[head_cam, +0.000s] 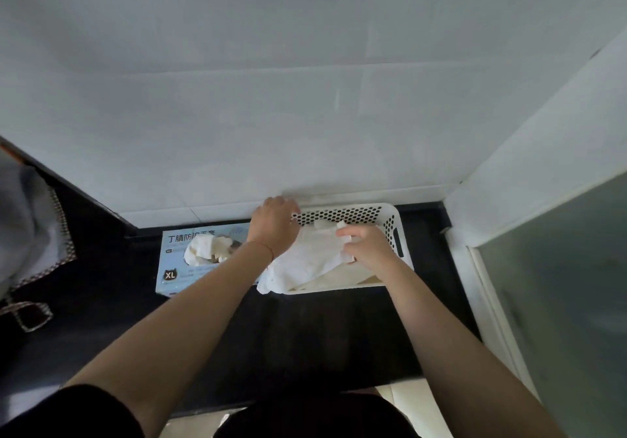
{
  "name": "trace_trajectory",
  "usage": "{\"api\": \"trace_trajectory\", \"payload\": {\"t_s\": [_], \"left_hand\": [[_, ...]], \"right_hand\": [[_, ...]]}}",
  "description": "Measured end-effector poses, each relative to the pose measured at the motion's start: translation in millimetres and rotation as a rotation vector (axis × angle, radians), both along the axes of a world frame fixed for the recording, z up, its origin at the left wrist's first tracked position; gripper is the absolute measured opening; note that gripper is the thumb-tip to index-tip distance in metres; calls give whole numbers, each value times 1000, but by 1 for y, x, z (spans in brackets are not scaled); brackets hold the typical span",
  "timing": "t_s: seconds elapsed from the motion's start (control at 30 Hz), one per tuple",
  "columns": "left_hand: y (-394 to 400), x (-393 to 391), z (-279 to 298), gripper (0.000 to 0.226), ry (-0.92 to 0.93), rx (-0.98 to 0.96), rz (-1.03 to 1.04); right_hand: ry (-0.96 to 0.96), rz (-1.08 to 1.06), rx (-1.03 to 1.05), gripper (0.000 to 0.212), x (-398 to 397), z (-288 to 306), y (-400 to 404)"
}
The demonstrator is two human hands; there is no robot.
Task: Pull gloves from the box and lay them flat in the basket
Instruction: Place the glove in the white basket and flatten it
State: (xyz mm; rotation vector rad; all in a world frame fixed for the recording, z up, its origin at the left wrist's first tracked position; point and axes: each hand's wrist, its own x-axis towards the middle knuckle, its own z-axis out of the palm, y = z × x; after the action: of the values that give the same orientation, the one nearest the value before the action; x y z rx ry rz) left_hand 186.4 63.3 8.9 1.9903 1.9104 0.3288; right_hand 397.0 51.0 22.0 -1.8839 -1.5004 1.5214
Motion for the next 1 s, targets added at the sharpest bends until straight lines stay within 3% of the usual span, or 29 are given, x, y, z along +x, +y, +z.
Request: {"api": "trace_trajectory", "payload": {"t_s": [0.17, 0.33, 0.57, 0.7, 0.83, 0.93, 1.0], "left_hand": [[-33, 40, -22, 44, 117, -79, -187], [-43, 62, -47, 60, 215, -158, -137], [-36, 83, -63, 51, 196, -202, -87], [-34, 83, -60, 34, 154, -94, 97], [-17, 82, -47, 38, 180, -97, 208], [5, 85, -37, 27, -29, -190, 189], [19, 94, -26, 37, -246, -332, 105]], "right_hand": [[-55, 83, 34, 55, 17, -16, 7], [-217, 183, 80, 59, 41, -27, 10], [-416, 374, 103, 60, 55, -35, 8], [-453, 434, 107, 58, 58, -32, 7], [-434, 393, 175, 38, 61, -26, 12], [-367, 306, 277, 32, 60, -25, 14], [-277, 254, 289, 35, 60, -22, 13]]}}
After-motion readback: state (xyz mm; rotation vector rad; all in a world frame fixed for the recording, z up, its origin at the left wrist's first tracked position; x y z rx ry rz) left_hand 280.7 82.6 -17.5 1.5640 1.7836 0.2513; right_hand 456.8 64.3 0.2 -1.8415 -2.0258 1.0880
